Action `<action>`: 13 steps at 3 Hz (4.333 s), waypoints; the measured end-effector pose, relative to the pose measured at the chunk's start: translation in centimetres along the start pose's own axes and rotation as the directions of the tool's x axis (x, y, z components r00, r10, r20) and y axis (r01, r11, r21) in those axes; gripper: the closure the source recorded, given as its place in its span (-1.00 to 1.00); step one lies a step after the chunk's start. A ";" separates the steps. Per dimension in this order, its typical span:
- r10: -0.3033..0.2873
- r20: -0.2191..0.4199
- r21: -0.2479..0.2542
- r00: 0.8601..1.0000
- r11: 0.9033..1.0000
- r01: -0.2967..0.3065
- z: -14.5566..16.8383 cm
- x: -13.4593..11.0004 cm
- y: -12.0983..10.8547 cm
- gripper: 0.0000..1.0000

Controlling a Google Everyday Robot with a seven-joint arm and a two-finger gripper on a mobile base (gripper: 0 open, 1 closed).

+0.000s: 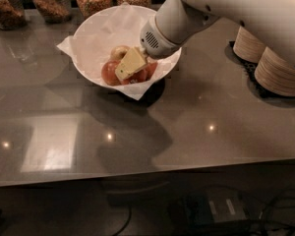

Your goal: Pick apple from white bowl

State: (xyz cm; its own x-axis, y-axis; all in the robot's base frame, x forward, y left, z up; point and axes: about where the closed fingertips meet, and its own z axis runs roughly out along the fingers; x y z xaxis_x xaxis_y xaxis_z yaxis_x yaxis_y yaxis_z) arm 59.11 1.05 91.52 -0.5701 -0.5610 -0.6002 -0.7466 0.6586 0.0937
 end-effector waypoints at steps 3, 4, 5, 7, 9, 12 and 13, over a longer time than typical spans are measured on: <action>0.099 -0.046 0.090 0.994 0.991 -0.094 1.7 0.8 -0.3 -0.16; 0.128 -0.062 0.103 0.990 0.987 -0.121 2.3 1.0 -0.2 -0.04; 0.145 -0.072 0.104 0.987 0.985 -0.137 2.9 1.1 -0.1 -0.04; 0.144 -0.068 0.096 0.987 0.986 -0.137 3.1 0.9 0.1 -0.18; 0.132 -0.032 0.082 0.991 0.988 -0.129 2.8 -0.7 0.5 -0.24; 0.121 -0.049 0.147 0.991 0.983 -0.113 3.4 -0.5 0.2 -0.22; 0.110 -0.065 0.183 0.992 0.978 -0.096 3.8 -0.1 -0.2 -0.22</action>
Offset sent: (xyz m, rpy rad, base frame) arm 0.0060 -0.0025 -0.0176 -0.0532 0.0281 -0.1499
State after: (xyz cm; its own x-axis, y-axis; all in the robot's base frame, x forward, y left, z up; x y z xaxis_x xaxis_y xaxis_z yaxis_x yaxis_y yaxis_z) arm 60.66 2.91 88.55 -0.6697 -0.5165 -0.5336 -0.6128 0.7902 0.0042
